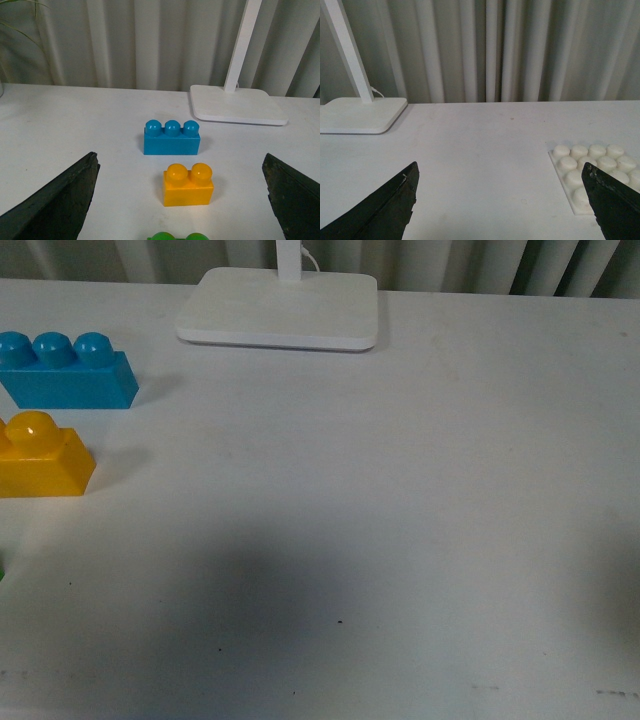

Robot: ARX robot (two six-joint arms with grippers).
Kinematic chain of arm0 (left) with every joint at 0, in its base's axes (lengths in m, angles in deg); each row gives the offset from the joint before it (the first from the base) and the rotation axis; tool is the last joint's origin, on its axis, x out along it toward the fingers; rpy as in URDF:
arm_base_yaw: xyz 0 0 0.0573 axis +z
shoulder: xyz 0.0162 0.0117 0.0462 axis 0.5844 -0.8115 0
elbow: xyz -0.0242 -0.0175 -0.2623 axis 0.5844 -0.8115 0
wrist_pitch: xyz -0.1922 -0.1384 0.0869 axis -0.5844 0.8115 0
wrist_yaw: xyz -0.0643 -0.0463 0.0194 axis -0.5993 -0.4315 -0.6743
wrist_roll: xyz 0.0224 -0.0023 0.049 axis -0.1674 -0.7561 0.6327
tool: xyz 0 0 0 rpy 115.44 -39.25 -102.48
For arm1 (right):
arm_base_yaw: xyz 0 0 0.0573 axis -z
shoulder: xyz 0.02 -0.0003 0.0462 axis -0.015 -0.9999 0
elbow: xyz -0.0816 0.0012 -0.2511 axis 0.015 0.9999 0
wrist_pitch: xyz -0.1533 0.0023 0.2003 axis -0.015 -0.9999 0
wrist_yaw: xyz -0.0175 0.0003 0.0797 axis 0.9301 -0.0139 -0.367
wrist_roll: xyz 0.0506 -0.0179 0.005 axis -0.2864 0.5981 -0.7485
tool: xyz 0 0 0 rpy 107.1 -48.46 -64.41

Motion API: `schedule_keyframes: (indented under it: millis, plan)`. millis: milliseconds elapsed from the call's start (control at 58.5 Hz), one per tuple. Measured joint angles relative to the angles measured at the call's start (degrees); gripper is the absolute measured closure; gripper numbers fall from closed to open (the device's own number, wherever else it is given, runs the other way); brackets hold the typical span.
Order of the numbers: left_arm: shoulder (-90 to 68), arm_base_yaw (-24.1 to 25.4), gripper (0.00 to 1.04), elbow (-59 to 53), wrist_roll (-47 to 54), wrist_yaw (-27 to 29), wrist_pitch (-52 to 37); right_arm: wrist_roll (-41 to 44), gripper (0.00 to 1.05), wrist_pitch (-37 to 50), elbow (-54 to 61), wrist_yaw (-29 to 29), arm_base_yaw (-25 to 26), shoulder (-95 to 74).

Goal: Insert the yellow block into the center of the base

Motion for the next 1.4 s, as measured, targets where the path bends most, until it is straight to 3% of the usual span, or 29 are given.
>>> schedule_keyframes:
  millis: [1264,1333,1401]
  plan:
    - [0.0,0.0,0.06,0.0,0.0,0.0,0.0,0.0,0.09,0.0,0.0,0.0,0.0,0.0]
    - [0.0,0.0,0.06,0.0,0.0,0.0,0.0,1.8,0.09,-5.7,-2.4,-4.8,1.8,-3.7]
    - [0.0,0.0,0.06,0.0,0.0,0.0,0.0,2.8,0.09,-5.9,-5.2,-9.0,5.4,-11.2]
